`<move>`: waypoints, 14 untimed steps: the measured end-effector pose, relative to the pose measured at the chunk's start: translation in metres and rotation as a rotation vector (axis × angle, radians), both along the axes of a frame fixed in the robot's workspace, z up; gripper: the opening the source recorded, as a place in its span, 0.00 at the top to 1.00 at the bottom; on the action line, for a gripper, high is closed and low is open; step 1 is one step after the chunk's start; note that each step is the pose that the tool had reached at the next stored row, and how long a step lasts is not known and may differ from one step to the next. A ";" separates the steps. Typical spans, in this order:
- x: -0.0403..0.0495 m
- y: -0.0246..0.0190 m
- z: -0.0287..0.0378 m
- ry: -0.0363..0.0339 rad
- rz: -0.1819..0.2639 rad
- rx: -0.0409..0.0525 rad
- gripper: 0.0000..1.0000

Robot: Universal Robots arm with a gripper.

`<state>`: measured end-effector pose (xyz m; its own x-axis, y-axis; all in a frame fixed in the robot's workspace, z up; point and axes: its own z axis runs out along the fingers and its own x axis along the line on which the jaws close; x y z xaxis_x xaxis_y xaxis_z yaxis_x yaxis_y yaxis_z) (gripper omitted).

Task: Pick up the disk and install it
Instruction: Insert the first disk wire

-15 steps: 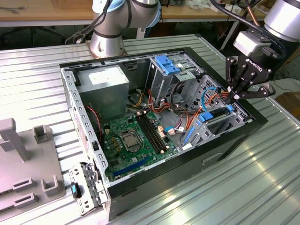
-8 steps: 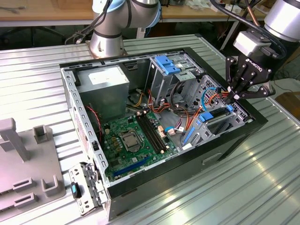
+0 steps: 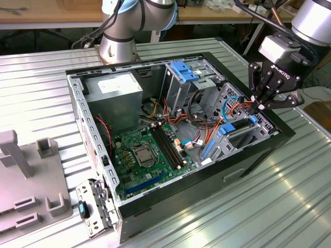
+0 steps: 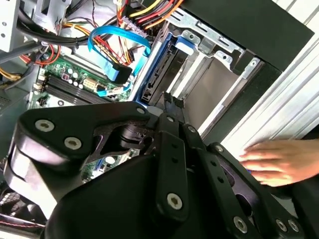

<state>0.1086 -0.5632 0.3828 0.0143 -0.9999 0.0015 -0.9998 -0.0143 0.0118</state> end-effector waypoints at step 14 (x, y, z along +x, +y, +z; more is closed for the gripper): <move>0.0053 0.0023 0.0003 0.0000 0.193 0.0000 0.89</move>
<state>0.1139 -0.5609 0.3831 0.2062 -0.9785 0.0015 -0.9785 -0.2061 0.0118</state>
